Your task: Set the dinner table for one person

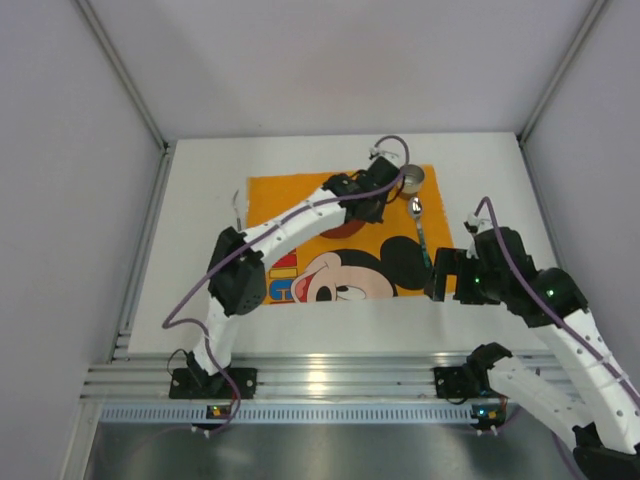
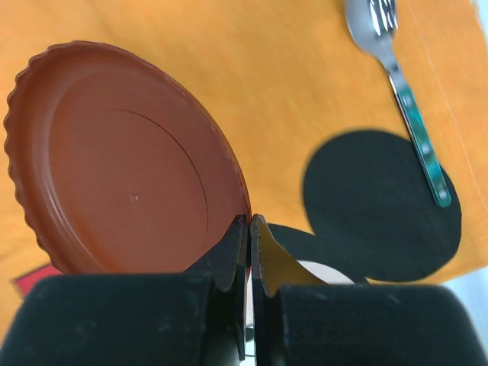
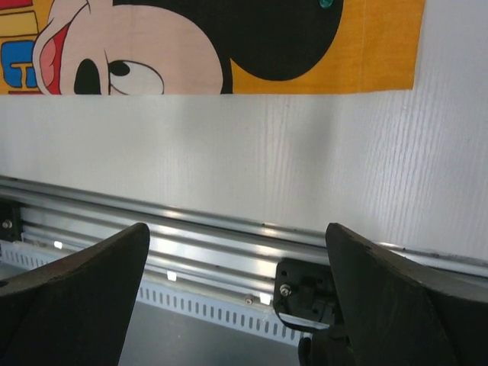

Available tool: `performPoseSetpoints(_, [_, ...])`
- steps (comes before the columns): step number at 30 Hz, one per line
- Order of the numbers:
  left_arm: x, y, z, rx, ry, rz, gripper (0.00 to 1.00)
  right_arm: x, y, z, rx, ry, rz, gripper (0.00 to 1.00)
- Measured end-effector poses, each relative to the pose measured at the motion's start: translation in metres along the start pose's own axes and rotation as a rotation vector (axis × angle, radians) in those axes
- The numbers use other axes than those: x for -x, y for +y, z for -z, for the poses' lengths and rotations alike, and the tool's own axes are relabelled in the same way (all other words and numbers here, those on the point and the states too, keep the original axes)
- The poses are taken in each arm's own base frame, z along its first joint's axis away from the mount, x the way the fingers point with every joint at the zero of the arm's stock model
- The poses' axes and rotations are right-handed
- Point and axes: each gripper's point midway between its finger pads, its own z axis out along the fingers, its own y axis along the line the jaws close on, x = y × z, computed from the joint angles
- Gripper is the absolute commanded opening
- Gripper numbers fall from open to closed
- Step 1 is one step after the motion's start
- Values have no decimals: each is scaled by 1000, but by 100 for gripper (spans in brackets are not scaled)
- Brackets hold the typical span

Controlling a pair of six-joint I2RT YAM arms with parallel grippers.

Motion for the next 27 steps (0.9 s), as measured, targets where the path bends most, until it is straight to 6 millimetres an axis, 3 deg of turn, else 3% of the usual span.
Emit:
performPoseSetpoints(2, [-32, -31, -17, -11, 72, -40, 0, -6, -3, 11, 10, -19, -12, 100])
performPoseSetpoints(5, [-66, -53, -40, -5, 150, -59, 0, -17, -8, 26, 25, -45, -30, 100])
performPoseSetpoints(10, [-102, -50, -69, 56, 242, -43, 0, -32, -15, 41, 36, -65, -51, 100])
performPoseSetpoints(13, [-114, -47, -78, 71, 269, -31, 0, -36, -17, 47, 50, -89, -60, 100])
performPoseSetpoints(16, [-122, -47, -82, 73, 283, -26, 16, -39, -18, 49, 55, -96, -65, 100])
performPoseSetpoints(17, [-123, -47, -82, 71, 284, -26, 25, -39, -18, 50, 56, -99, -66, 100])
performPoseSetpoints(18, [-124, -48, -83, 64, 287, -22, 46, -39, -19, 50, 56, -98, -67, 100])
performPoseSetpoints(19, [-127, -49, -84, 56, 293, -21, 55, -39, -19, 50, 56, -98, -67, 100])
performPoseSetpoints(24, [-124, -50, -81, 53, 287, -4, 68, -40, -19, 50, 56, -97, -68, 100])
performPoseSetpoints(25, [-121, -49, -79, 62, 276, -4, 77, -40, -19, 50, 56, -96, -68, 100])
performPoseSetpoints(27, [-109, -42, -70, 88, 242, -2, 82, -40, -19, 49, 55, -95, -69, 100])
